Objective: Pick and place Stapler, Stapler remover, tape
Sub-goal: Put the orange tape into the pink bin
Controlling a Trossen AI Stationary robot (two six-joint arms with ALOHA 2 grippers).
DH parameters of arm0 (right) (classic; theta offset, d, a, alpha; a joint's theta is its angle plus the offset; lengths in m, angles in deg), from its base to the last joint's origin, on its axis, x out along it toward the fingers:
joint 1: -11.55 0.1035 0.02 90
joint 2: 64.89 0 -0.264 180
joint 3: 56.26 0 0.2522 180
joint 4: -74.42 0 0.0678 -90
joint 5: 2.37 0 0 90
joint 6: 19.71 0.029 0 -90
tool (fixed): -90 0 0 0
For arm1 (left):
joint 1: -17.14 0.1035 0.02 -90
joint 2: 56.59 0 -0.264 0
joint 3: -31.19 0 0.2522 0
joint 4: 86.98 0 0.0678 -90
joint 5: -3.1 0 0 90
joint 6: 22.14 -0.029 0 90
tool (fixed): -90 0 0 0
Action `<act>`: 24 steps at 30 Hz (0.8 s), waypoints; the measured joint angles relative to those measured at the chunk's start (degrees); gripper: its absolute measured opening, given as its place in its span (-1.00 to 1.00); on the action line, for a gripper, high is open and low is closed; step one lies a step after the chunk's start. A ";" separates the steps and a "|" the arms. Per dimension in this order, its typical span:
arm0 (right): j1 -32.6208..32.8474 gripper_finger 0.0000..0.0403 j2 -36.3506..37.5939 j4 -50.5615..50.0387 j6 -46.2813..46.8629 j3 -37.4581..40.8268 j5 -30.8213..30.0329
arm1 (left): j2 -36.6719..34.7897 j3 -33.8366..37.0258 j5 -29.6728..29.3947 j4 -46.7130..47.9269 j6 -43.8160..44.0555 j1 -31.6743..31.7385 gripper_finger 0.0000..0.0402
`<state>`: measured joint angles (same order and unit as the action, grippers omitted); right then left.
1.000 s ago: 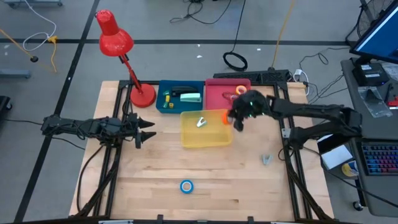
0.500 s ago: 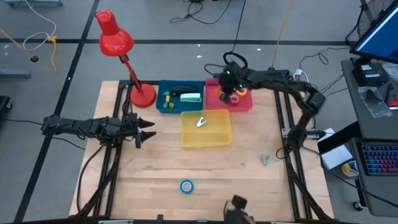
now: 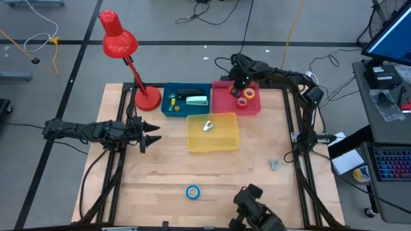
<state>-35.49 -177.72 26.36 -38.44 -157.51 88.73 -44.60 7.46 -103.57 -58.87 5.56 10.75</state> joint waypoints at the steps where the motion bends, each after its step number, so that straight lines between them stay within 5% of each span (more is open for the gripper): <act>1: -0.54 -0.84 -0.18 -0.11 -0.19 0.00 0.00 | 0.00 0.00 -0.02 -0.02 0.02 -0.01 0.38; 24: -2.01 -0.81 -3.30 0.17 -3.20 0.11 -1.29 | -0.01 0.00 -4.90 -1.14 -0.20 0.00 0.39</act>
<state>-37.51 -181.02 26.53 -41.63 -157.40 87.45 -44.61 7.46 -108.46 -60.00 5.36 10.75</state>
